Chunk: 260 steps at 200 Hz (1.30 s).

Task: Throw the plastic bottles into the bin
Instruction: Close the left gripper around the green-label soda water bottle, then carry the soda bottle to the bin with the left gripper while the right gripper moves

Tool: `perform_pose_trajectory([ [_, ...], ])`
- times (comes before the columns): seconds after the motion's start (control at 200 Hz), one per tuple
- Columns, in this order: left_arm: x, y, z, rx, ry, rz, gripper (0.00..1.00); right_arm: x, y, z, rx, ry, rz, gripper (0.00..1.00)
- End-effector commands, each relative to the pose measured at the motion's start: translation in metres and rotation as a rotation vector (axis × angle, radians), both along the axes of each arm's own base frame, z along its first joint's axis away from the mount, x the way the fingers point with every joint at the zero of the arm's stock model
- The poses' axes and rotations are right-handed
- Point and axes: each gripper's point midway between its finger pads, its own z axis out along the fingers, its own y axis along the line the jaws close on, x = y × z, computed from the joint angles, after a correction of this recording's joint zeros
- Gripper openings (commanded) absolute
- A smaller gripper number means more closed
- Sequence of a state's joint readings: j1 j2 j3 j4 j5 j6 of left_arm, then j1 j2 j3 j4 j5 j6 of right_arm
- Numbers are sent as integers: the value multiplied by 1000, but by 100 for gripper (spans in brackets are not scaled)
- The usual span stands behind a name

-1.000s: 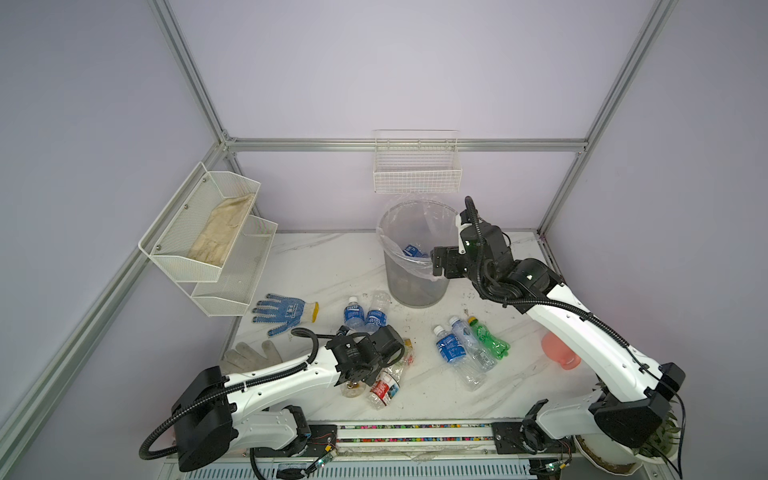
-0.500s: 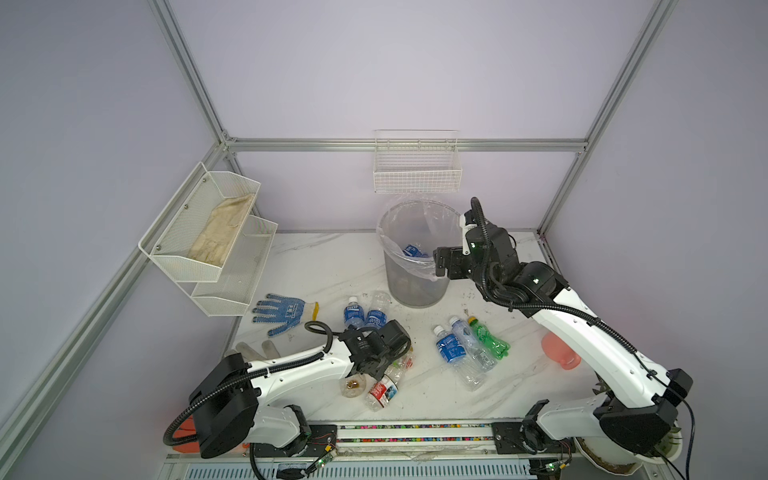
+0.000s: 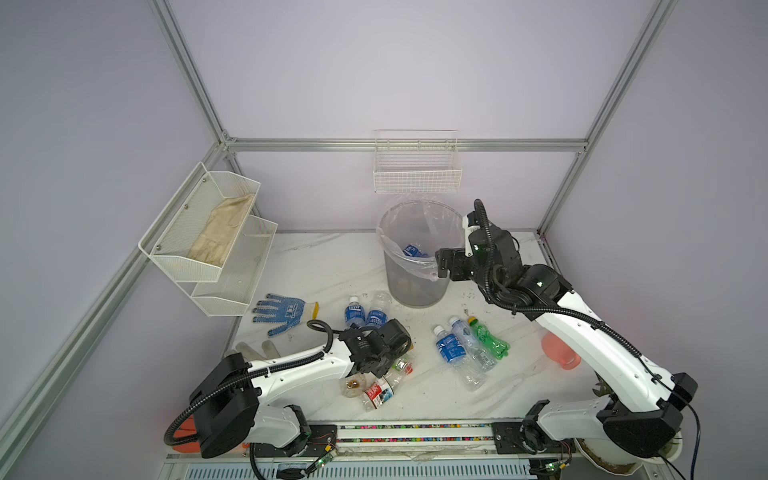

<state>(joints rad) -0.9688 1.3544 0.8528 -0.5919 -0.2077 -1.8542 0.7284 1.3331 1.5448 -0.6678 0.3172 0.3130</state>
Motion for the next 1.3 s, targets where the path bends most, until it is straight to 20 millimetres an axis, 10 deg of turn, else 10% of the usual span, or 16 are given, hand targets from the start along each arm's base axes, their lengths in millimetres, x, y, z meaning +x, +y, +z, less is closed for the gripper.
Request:
perform_pose_trajectory([
  [0.0, 19, -21, 54, -100, -113, -24, 23, -5, -7, 10, 34, -25, -17, 97],
  [0.46, 30, -8, 119, 9, -308, -99, 0, -12, -11, -2, 43, -1, -22, 97],
  [1.295, 50, 1, 256, 356, -661, -309, 0, -40, -38, -51, 46, 85, -70, 97],
])
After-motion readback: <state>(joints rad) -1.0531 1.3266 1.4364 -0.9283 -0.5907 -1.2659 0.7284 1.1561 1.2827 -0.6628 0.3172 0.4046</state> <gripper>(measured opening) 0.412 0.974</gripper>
